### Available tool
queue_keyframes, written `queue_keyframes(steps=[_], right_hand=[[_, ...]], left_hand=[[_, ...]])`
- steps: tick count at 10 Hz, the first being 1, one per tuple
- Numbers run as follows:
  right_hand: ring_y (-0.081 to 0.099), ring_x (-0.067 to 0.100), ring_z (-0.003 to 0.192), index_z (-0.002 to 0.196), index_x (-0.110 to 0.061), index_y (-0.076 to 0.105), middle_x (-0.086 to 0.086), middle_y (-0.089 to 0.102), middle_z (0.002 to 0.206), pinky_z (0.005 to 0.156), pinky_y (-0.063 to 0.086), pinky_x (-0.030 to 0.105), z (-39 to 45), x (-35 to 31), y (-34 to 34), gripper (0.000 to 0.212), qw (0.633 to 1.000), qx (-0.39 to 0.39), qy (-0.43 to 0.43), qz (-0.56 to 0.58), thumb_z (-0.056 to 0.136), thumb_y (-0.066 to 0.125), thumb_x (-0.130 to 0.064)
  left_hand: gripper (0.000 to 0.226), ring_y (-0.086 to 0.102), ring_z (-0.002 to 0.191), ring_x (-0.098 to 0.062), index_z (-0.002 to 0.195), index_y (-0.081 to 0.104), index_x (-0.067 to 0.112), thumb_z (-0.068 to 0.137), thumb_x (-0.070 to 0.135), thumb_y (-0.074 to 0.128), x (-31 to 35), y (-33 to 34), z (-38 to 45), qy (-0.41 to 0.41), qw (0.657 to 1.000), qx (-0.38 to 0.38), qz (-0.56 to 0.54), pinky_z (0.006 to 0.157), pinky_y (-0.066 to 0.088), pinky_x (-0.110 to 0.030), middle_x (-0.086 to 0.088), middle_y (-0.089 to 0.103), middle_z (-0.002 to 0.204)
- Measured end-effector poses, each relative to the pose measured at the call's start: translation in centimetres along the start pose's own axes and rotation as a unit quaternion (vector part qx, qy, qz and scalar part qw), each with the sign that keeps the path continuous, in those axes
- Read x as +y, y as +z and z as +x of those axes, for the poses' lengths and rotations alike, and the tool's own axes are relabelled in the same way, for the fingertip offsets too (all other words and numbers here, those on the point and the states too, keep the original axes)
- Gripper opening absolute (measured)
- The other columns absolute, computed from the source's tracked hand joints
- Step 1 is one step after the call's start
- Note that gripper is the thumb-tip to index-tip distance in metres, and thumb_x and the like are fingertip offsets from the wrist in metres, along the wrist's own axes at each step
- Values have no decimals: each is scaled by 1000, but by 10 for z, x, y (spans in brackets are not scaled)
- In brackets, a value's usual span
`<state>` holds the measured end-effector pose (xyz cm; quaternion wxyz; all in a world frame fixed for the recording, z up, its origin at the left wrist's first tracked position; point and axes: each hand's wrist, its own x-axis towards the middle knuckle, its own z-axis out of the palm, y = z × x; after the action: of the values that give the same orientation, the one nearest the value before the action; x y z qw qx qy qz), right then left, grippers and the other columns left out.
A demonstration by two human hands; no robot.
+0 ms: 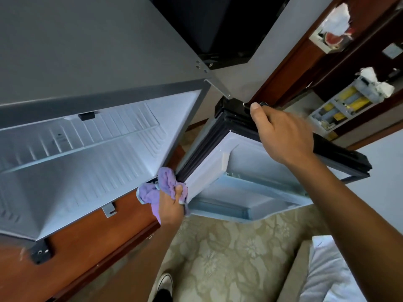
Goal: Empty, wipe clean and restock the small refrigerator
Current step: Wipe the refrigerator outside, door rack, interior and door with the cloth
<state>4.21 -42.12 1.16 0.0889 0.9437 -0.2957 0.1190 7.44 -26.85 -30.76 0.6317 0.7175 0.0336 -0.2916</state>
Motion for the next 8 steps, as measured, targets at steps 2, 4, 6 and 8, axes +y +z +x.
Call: queue_keyframes(steps=[2, 4, 6, 8], right_hand=[[55, 29, 76, 81, -24, 60, 1, 61, 76, 69, 38, 38, 12, 4, 0, 67, 1000, -9, -7, 10, 96, 12, -68], [58, 29, 75, 73, -24, 56, 2, 63, 73, 74, 47, 40, 12, 4, -3, 67, 999, -19, -8, 29, 93, 12, -71], [54, 26, 80, 88, -23, 65, 0, 64, 84, 69, 34, 37, 4, 1, -9, 59, 999, -12, 9, 32, 102, 24, -63], [47, 15, 118, 117, -19, 65, -3, 57, 121, 100, 41, 30, -32, 14, -7, 28, 939, 162, -2, 302, 92, 65, -31]], left_hand=[[46, 62, 110, -41, 122, 58, 1, 104, 41, 47, -4, 11, -6, -76, 995, 26, 63, 89, 48, -39, -22, 65, 116], [51, 62, 106, -37, 123, 57, 3, 104, 48, 43, 48, 13, -56, -17, 998, 34, 55, 86, 47, -39, -18, 63, 112], [50, 50, 103, -3, 141, 48, 20, 103, 52, 42, 153, 10, -116, 278, 955, 57, 80, 84, 37, -21, 7, 54, 123], [71, 35, 137, 6, 159, 16, 5, 102, 37, 45, 138, -7, -107, 290, 911, 13, 292, 76, 27, -10, -17, 48, 137]])
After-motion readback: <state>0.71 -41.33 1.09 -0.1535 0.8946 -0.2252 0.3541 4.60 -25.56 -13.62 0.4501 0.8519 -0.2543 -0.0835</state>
